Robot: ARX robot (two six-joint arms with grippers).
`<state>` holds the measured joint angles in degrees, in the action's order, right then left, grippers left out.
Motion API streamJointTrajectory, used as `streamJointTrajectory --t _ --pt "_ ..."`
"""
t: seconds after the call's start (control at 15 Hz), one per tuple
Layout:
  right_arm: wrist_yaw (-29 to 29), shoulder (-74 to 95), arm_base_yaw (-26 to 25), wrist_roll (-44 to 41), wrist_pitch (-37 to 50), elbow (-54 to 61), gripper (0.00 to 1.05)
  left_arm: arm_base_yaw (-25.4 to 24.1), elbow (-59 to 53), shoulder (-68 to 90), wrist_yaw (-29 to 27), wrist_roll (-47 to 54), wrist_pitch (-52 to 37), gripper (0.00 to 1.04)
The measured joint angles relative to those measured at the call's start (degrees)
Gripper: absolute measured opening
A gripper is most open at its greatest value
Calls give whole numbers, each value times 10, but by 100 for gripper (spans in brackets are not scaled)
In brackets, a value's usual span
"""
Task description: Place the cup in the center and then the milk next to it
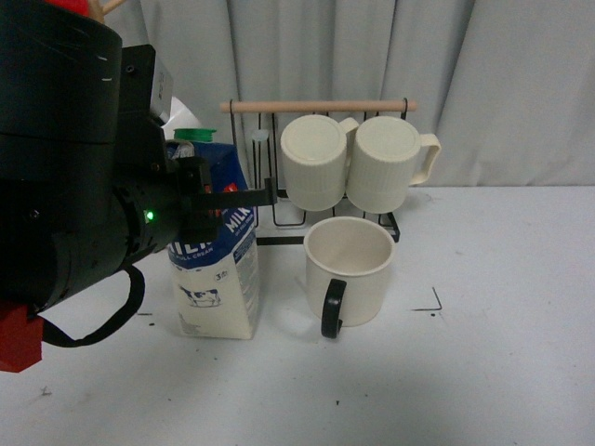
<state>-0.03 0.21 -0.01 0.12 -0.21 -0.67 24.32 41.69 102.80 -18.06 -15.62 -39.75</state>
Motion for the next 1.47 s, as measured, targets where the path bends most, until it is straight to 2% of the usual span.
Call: streamJointTrajectory --t 0.2,0.53,0.93,1.07,1.27,1.47 --pt "0 0 0 0 0 0 98 16 9 7 1 -38 0 7" --pt "0 0 0 0 0 0 98 34 9 23 -7 -43 -24 9" --pt "0 0 0 0 0 0 98 42 10 11 -1 -43 -37 77" --pt "0 0 0 0 0 0 98 38 8 -15 25 -56 -13 98" --pt "0 0 0 0 0 0 98 37 -33 -65 74 -78 -6 98" --pt "0 0 0 0 0 0 98 29 -88 -173 80 -64 12 98"
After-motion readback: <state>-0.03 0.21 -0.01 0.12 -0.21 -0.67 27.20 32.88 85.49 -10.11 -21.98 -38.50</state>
